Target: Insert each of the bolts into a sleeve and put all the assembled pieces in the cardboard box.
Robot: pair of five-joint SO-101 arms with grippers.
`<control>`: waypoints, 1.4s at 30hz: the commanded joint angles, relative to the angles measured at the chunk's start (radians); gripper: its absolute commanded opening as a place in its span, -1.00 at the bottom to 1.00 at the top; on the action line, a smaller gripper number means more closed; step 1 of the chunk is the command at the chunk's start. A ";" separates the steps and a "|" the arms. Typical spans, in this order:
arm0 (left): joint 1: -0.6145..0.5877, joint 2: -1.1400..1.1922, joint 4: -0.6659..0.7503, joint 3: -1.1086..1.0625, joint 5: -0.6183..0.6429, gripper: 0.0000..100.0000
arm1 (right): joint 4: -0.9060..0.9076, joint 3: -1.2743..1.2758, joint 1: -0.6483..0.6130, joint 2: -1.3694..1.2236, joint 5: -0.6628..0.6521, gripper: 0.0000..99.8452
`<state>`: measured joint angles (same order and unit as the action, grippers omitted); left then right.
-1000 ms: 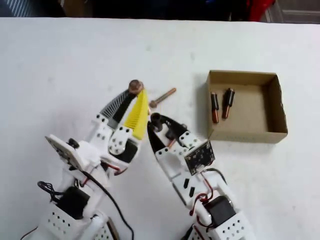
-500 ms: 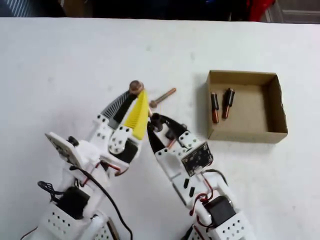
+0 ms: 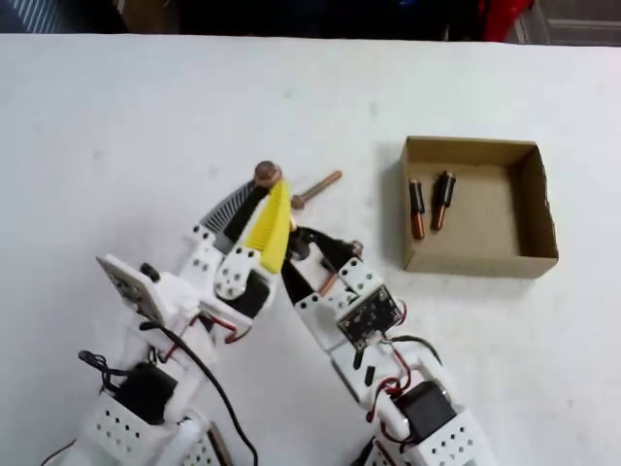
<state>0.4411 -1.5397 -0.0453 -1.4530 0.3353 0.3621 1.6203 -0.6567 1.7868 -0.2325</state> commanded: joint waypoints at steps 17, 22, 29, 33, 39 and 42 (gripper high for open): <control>0.056 -0.021 0.000 -0.006 0.009 -0.96 | -0.024 -0.011 -0.002 0.012 -0.014 -0.97; 0.048 -0.021 0.002 -0.032 0.008 -0.96 | -0.030 0.008 -0.002 0.012 -0.014 -0.97; 0.047 -0.021 0.006 -0.029 0.006 -0.96 | -0.030 0.009 -0.001 0.012 -0.014 -0.97; 0.047 -0.021 0.017 -0.025 0.005 -0.96 | -0.030 0.009 -0.001 0.012 -0.014 -0.97; 0.047 -0.021 0.069 -0.026 0.005 -0.96 | -0.030 0.009 -0.001 0.012 -0.014 -0.97; 0.047 -0.021 0.064 -0.026 0.005 -0.96 | -0.030 0.009 -0.001 0.012 -0.014 -0.97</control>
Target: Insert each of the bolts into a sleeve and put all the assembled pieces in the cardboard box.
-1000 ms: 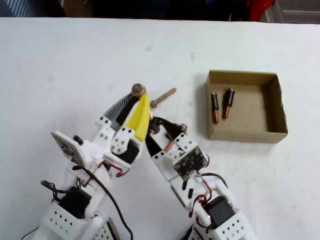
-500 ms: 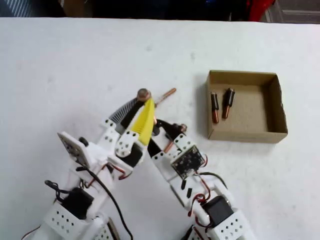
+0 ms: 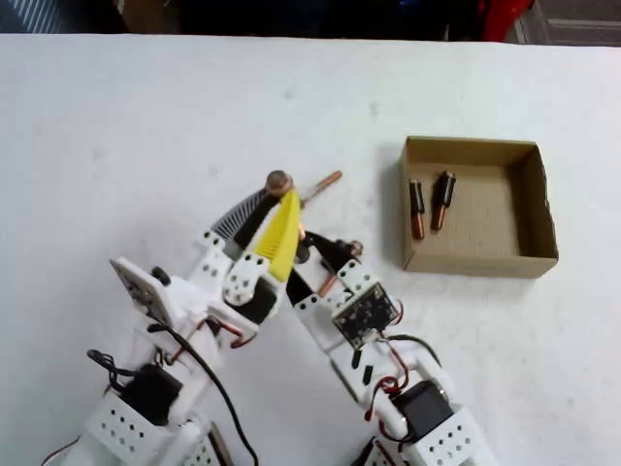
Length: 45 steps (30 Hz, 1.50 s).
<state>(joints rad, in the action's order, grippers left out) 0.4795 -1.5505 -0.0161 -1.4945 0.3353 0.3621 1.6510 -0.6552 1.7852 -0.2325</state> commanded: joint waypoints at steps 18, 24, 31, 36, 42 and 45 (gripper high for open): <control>-0.064 -0.010 0.034 0.021 0.011 -0.96 | -0.031 -0.021 0.018 0.013 -0.014 -0.97; -0.064 -0.010 0.034 0.020 0.011 -0.96 | -0.031 -0.021 0.016 0.013 -0.014 -0.97; -0.058 -0.010 0.035 0.000 0.011 -0.96 | -0.031 -0.021 0.015 0.013 -0.014 -0.97; -0.005 -0.010 0.038 -0.005 0.011 -0.96 | -0.031 -0.021 0.016 0.013 -0.014 -0.97; -0.007 -0.010 0.034 -0.020 0.011 -0.96 | -0.031 -0.021 0.018 0.013 -0.014 -0.97; -0.005 -0.010 0.040 -0.040 0.011 -0.96 | -0.031 -0.020 0.018 0.013 -0.014 -0.97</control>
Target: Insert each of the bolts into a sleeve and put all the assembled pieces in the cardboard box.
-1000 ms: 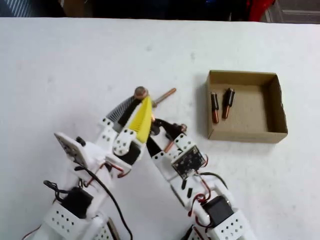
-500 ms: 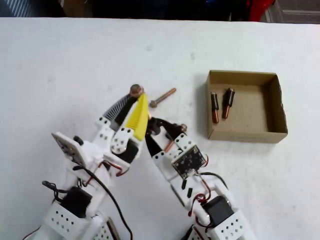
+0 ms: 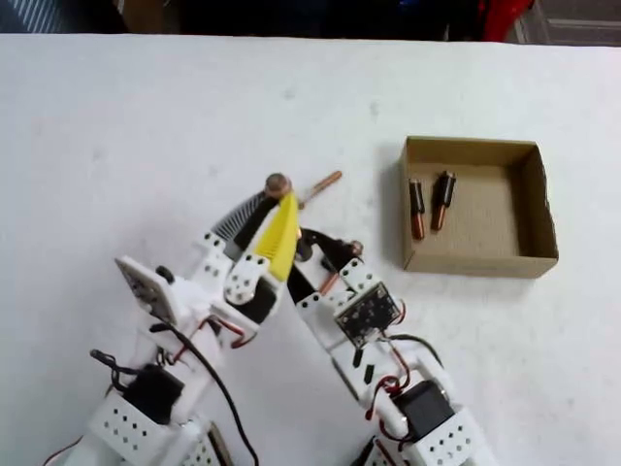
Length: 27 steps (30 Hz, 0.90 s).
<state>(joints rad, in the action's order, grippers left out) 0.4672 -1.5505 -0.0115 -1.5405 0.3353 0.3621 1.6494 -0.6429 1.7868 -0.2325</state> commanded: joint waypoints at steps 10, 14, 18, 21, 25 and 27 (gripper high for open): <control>0.005 -0.010 -0.009 0.000 0.009 -0.96 | -0.031 -0.017 0.013 0.012 -0.015 -0.97; 0.012 -0.010 -0.109 0.000 0.009 -0.96 | -0.031 -0.018 0.036 0.012 -0.014 -0.97; 0.010 -0.010 -0.157 0.000 0.008 -0.96 | -0.031 -0.018 0.035 0.012 -0.014 -0.97; 0.013 -0.010 -0.149 -0.031 0.008 -0.96 | -0.031 -0.018 0.035 0.012 -0.014 -0.97; 0.007 -0.010 -0.149 -0.054 0.006 -0.96 | -0.031 -0.018 0.035 0.012 -0.014 -0.97; 0.010 -0.010 -0.149 -0.054 0.006 -0.96 | -0.031 -0.018 0.036 0.012 -0.014 -0.97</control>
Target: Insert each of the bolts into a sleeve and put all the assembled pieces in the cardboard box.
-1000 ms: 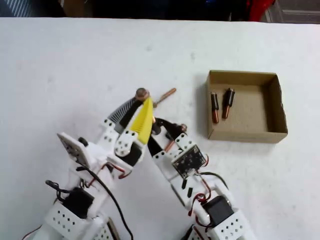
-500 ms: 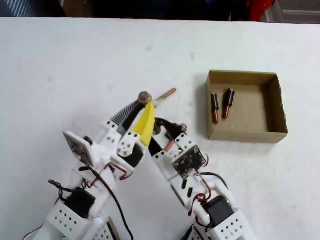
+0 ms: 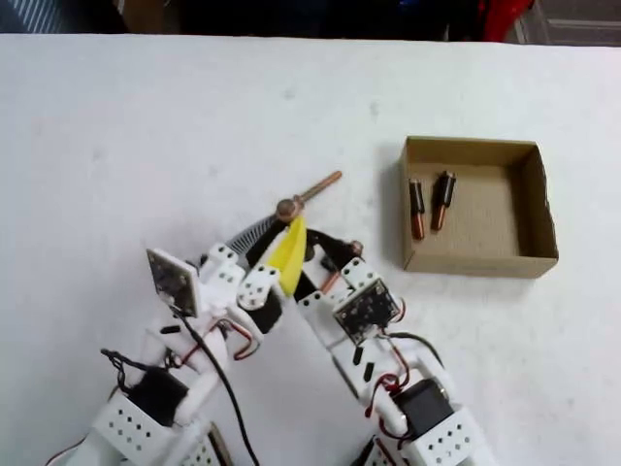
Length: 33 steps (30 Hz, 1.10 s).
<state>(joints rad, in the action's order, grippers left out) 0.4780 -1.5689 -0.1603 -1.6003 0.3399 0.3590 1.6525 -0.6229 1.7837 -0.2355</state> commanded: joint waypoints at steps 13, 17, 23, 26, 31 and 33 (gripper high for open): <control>-0.005 0.008 0.000 0.006 0.000 -0.93 | -0.028 -0.020 0.018 0.015 -0.011 -0.97; -0.005 0.008 -0.002 0.003 0.000 -0.73 | -0.028 -0.018 0.018 0.015 -0.011 -0.97; -0.005 0.008 -0.006 0.002 0.002 -0.68 | -0.028 -0.018 0.018 0.015 -0.011 -0.97; -0.005 0.008 -0.005 0.002 0.002 -0.67 | -0.028 -0.018 0.018 0.015 -0.011 -0.97; -0.005 0.008 0.000 0.008 0.000 -0.67 | -0.028 -0.018 0.018 0.015 -0.011 -0.97; -0.007 0.008 0.000 0.008 0.000 -0.67 | -0.027 -0.018 0.018 0.015 -0.011 -0.97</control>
<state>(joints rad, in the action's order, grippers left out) 0.4733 -1.5505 -0.1665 -1.6065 0.3383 0.3590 1.6510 -0.6137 1.7852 -0.2355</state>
